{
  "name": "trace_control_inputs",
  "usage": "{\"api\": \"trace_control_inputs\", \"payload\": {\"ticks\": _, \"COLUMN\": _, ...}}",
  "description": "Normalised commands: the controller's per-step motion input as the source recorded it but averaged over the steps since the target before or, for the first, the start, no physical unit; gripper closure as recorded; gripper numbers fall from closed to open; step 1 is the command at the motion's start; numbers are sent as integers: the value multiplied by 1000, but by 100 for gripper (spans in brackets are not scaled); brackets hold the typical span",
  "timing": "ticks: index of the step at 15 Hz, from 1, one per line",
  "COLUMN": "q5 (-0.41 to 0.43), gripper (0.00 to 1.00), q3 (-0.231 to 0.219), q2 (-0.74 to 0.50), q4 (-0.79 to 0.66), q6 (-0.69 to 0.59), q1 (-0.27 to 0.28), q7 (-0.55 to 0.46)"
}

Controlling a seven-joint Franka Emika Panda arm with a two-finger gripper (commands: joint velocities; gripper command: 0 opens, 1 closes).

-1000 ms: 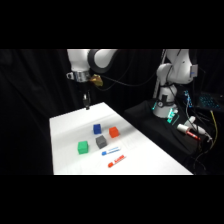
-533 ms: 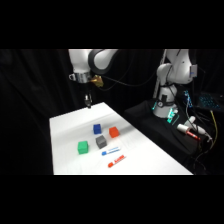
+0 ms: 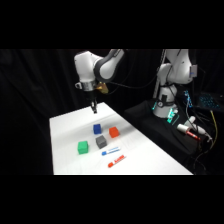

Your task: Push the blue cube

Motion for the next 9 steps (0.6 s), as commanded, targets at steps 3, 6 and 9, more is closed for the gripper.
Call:
{"api": "trace_control_inputs", "payload": {"ticks": 3, "q5": 127, "gripper": 97, "q3": 47, "q2": 57, "q4": -132, "q6": 354, "q1": 2, "q7": -38}}
{"api": "trace_control_inputs", "payload": {"ticks": 6, "q5": 178, "gripper": 97, "q3": 58, "q2": 175, "q4": 10, "q6": 299, "q1": -6, "q7": -49}}
{"api": "trace_control_inputs", "payload": {"ticks": 9, "q5": 185, "gripper": 97, "q3": 67, "q2": 279, "q4": 163, "q6": 208, "q1": -17, "q7": -60}}
